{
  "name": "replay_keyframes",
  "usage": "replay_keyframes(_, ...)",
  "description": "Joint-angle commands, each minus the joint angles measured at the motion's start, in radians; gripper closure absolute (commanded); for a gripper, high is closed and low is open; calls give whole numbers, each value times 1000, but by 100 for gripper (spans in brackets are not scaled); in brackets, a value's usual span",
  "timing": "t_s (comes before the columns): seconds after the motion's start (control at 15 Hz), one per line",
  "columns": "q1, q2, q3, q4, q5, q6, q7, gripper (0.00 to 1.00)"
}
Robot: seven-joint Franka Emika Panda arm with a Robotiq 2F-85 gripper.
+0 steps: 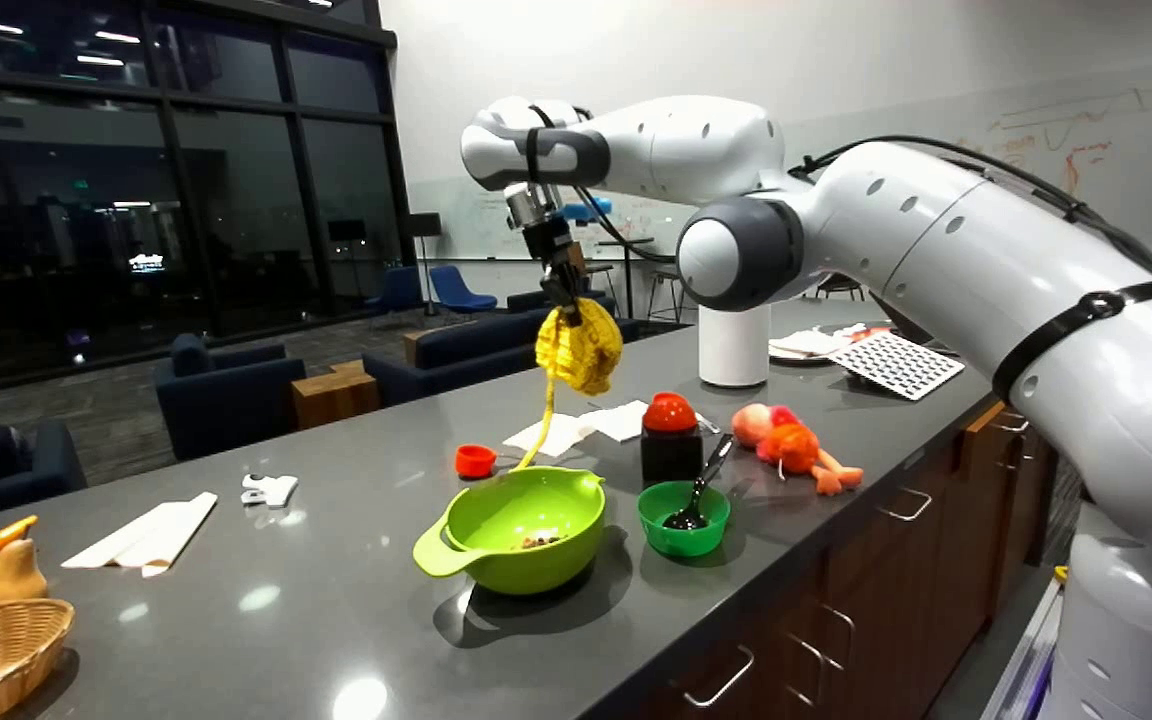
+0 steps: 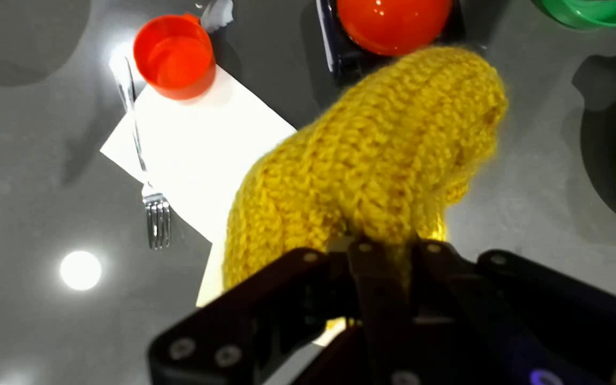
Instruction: Empty the contents of the smaller measuring cup into the green bowl
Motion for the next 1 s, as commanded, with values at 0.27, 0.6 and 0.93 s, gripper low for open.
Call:
replay_keyframes(0.27, -61, 110, 8, 37, 1, 46, -166, 97)
replay_keyframes(0.6, -53, 103, 9, -47, 1, 96, -201, 97)
replay_keyframes(0.93, -51, 119, 11, -46, 5, 90, -219, 60)
